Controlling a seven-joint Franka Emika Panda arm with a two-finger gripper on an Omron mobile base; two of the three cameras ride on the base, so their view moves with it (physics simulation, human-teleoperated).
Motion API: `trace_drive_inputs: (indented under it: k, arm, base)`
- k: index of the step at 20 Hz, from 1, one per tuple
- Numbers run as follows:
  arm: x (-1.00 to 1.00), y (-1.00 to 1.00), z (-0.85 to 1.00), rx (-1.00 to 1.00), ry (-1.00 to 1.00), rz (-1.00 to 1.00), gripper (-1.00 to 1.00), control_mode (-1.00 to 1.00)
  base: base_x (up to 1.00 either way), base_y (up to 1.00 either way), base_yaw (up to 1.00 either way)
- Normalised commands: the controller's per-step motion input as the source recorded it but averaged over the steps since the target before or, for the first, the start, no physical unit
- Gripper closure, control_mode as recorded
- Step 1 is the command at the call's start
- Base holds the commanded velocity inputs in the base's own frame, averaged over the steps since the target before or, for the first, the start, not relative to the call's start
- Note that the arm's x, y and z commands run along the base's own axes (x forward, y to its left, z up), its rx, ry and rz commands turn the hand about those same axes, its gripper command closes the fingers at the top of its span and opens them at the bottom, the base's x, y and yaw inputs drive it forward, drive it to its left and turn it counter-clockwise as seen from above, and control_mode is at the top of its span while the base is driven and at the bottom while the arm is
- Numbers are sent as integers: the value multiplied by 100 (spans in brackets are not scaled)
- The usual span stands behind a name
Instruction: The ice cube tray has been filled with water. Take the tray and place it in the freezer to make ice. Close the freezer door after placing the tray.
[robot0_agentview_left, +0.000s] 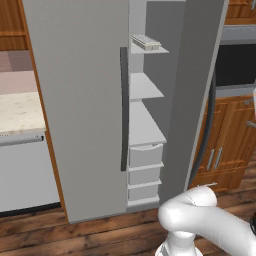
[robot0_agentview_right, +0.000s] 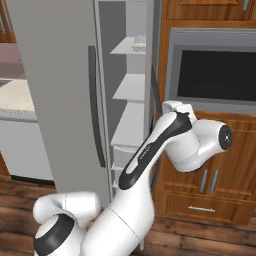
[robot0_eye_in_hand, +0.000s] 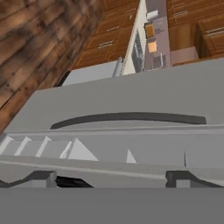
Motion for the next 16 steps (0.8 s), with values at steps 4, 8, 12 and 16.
trace_drive_inputs:
  k: [4,8,12,16]
  arm:
    - [40,-29,-19,2,0,11,-100,-100]
    - [44,-17,-28,0,1,12,-100,-100]
    - [39,-13,-34,0,0,12,-100,-100]
    - [33,-1,-39,0,0,8,-100,-100]
  base:
    - [0,0,0]
    - [0,0,0]
    - [0,0,0]
    - [0,0,0]
